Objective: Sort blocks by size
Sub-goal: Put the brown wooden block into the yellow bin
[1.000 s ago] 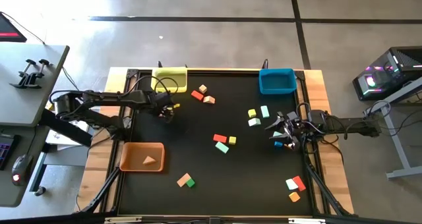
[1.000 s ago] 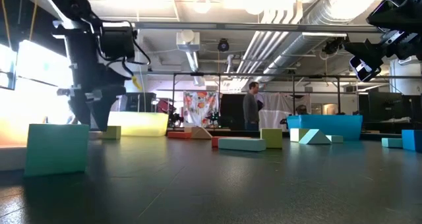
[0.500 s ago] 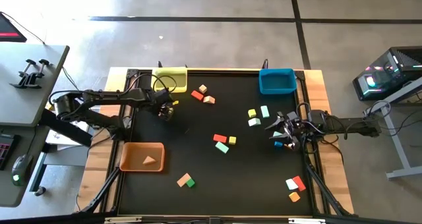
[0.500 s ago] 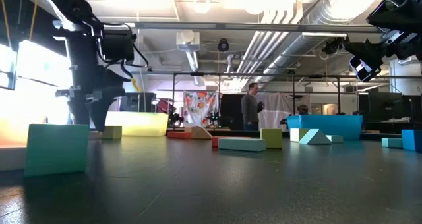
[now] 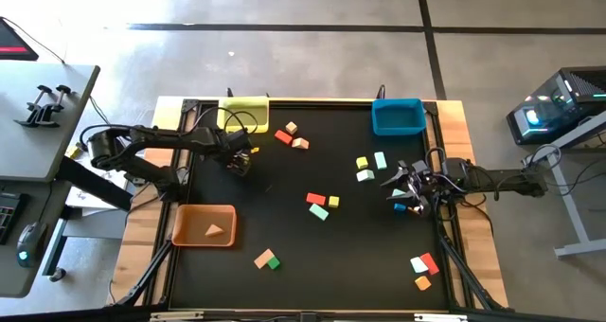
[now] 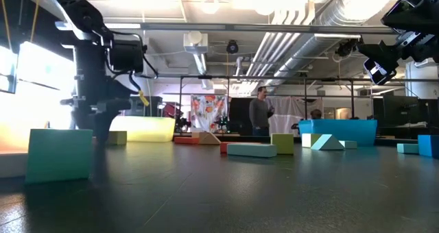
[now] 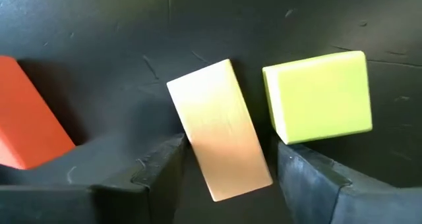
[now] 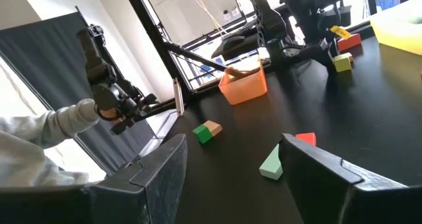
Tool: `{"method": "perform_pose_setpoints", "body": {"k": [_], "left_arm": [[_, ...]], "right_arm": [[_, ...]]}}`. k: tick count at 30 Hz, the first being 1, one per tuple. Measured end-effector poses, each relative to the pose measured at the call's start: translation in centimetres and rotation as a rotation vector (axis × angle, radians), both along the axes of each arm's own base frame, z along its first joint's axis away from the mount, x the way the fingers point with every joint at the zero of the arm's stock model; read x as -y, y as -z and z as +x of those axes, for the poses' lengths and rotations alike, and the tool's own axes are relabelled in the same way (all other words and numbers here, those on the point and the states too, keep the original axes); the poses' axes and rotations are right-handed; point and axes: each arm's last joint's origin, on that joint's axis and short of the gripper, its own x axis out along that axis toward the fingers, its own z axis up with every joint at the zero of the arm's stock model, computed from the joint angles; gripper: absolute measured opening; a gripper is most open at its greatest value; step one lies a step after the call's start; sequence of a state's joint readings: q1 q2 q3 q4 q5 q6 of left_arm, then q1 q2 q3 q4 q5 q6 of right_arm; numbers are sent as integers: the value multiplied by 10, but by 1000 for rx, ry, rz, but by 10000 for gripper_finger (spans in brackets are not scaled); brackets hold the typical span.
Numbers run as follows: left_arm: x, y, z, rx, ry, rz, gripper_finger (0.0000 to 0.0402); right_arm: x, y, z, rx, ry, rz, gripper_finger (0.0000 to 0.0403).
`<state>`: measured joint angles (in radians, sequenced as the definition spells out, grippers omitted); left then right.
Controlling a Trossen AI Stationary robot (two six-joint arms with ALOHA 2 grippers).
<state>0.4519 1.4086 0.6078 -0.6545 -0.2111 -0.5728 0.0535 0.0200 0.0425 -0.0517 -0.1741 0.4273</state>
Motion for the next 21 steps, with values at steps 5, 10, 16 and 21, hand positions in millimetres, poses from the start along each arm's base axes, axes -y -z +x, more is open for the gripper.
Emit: {"method": "perform_pose_setpoints", "body": {"k": [5,10,16,21], "left_arm": [[1,-4,-2,4,5,2,134],[0,-21,-3,-11,20,16,81],[-6,-61,3,-30,17,70,81],[-16,-97,15,18,55,177,83]], "right_arm": [[0,0,0,0,0,0,236],[0,0,0,0,0,0,236],[0,0,0,-1,0,1,236],[0,0,0,-1,0,1,236]]}}
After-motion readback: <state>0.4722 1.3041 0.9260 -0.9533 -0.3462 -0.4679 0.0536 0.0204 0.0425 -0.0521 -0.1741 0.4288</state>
